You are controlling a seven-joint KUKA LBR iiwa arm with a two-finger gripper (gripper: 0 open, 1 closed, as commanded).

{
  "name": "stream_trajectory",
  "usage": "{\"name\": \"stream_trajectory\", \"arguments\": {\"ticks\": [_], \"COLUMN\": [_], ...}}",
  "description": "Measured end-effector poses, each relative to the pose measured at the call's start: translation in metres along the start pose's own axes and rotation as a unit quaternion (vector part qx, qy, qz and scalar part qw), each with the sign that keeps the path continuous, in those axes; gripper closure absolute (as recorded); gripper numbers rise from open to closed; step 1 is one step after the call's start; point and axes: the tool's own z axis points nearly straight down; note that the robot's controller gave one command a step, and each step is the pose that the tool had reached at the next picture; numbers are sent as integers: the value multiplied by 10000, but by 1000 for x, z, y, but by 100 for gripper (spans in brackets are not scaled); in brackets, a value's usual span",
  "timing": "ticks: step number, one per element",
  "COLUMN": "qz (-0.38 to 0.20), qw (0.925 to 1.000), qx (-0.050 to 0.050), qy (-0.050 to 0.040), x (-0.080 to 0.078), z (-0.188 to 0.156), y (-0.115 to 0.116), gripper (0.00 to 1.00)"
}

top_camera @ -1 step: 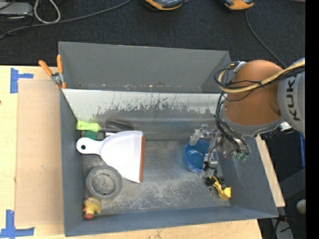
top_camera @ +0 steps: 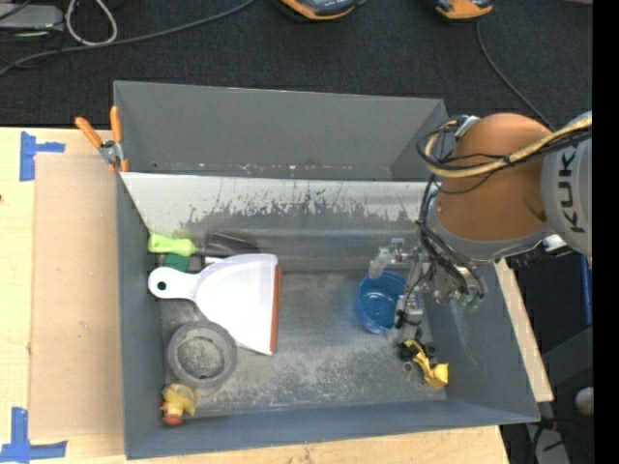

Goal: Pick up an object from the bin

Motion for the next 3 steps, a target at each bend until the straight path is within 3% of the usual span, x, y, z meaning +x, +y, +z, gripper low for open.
{"name": "stream_trajectory", "arguments": {"ticks": [1, 2, 3], "qz": [66, -201, 368], "qw": [10000, 9998, 9993], "qx": [0, -4, -11], "qy": [-17, -53, -18], "x": [-28, -62, -50], "z": [76, 127, 126], "y": [-37, -72, -60], "gripper": [0, 0, 0]}}
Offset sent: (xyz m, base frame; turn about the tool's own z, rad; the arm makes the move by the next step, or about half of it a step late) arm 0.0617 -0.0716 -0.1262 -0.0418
